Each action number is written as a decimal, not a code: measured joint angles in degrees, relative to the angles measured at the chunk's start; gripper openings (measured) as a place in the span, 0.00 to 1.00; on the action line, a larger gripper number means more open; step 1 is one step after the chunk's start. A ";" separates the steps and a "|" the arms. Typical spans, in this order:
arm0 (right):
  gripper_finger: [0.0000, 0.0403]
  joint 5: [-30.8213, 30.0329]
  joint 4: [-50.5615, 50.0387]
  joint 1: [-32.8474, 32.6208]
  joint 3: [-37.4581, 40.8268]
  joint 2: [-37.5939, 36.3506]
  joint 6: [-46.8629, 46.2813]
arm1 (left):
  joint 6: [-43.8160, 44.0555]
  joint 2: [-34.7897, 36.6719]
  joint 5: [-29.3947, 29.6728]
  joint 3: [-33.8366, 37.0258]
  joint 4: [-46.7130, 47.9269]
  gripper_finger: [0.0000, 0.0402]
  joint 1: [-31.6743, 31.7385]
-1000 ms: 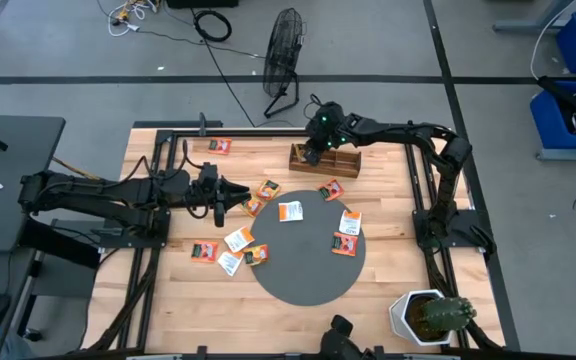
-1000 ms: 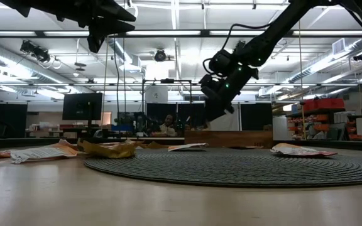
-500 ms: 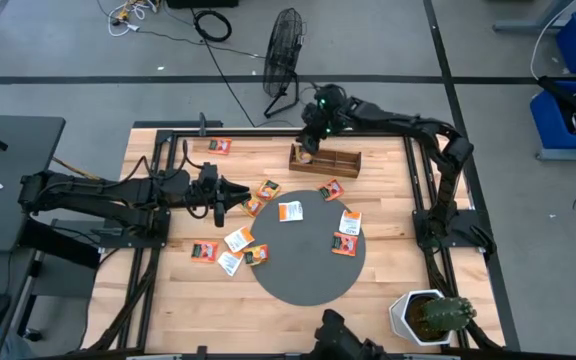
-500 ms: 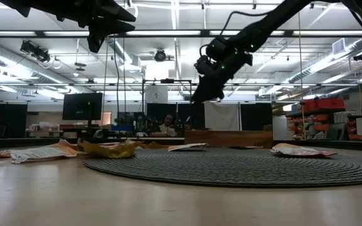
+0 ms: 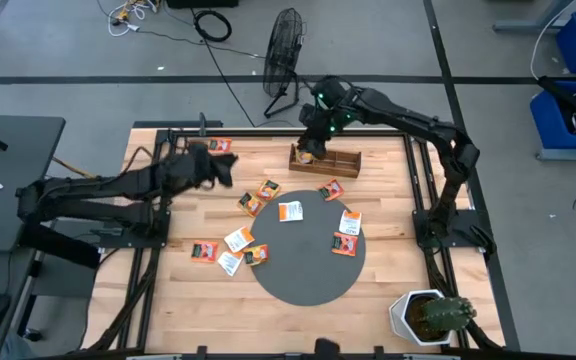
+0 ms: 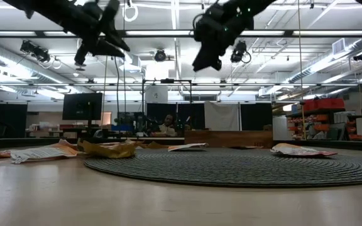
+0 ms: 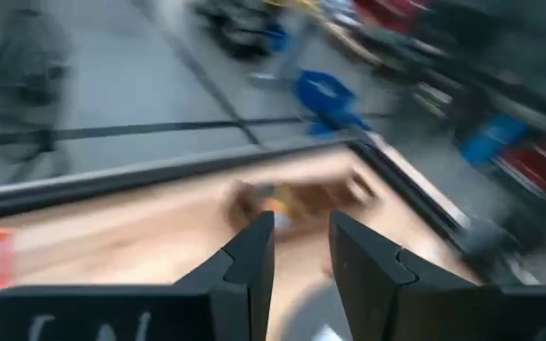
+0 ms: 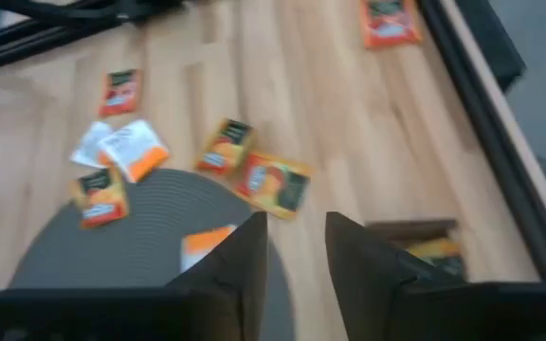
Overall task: Pick & Place Tea
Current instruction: Put the orange tea bag into the middle section of the wooden organizer
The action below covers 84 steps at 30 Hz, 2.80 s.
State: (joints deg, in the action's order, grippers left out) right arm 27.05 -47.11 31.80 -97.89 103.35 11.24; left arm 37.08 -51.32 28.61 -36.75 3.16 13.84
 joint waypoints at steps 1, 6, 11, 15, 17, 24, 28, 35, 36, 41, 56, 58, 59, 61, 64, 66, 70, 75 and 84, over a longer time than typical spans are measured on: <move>0.28 -0.04 0.09 -0.97 0.00 -0.28 -0.28 | 0.23 -0.37 -0.34 -1.06 1.96 0.27 2.38; 0.27 -0.14 2.10 -5.43 0.00 -0.72 -1.83 | -1.90 -5.51 -7.78 -10.09 14.60 0.27 13.07; 0.27 -0.48 4.82 -8.49 0.00 -0.72 -3.24 | -6.34 -16.30 -9.88 -22.06 27.58 0.27 17.68; 0.27 0.97 5.27 -9.61 0.00 -0.79 -4.83 | -7.80 -26.52 -10.14 -30.75 38.01 0.28 20.30; 0.27 1.25 5.05 -10.09 0.00 -0.94 -4.94 | -8.15 -30.80 -10.90 -33.78 41.44 0.32 21.57; 0.27 2.06 5.10 -11.88 0.00 -0.98 -5.32 | -9.06 -43.01 -11.56 -39.09 44.86 0.54 25.40; 0.27 2.43 5.91 -12.99 0.02 -0.98 -5.85 | -11.19 -48.09 -11.64 -39.85 44.88 0.64 28.01; 0.27 2.45 9.73 -14.33 0.02 -0.98 -8.04 | -11.53 -55.60 -16.55 -39.85 44.91 0.66 32.48; 0.27 2.43 10.36 -14.49 0.02 -0.98 -8.32 | -12.24 -56.46 -16.77 -39.85 44.95 0.65 32.83; 0.27 2.40 13.19 -14.89 0.02 -0.98 -9.64 | -15.40 -60.17 -16.89 -39.85 45.11 0.62 33.25; 0.27 2.32 15.15 -15.68 0.02 -0.96 -12.53 | -18.31 -63.42 -16.78 -39.88 43.35 0.56 33.61; 0.27 2.32 15.15 -15.96 0.02 -0.96 -12.81 | -18.26 -63.42 -16.80 -39.89 42.64 0.56 33.95; 0.27 2.32 15.17 -16.11 0.02 -0.96 -13.00 | -18.14 -63.42 -16.84 -39.89 41.98 0.56 34.10; 0.27 2.32 15.17 -16.28 0.02 -0.96 -13.28 | -17.58 -63.42 -17.64 -39.89 40.07 0.56 34.62; 0.27 2.32 15.17 -16.52 0.02 -0.96 -13.51 | -16.46 -63.42 -19.37 -39.89 37.69 0.56 35.85; 0.27 2.30 15.17 -16.55 0.02 -0.96 -14.05 | -16.05 -63.42 -19.50 -39.91 37.89 0.56 36.70; 0.27 1.82 15.17 -16.55 0.04 -0.91 -15.01 | -16.44 -64.47 -20.25 -39.93 39.50 0.56 37.91; 0.27 0.52 15.23 -16.53 0.04 -0.91 -15.32 | -17.22 -65.42 -21.10 -40.23 39.58 0.53 37.66; 0.27 -2.09 15.59 -16.53 0.04 -0.91 -15.28 | -20.41 -65.78 -22.00 -40.11 38.95 0.22 36.60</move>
State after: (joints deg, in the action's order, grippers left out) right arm 24.95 -31.53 15.27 -97.84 102.43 -4.03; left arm 16.67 -117.10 6.61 -76.86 42.11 50.44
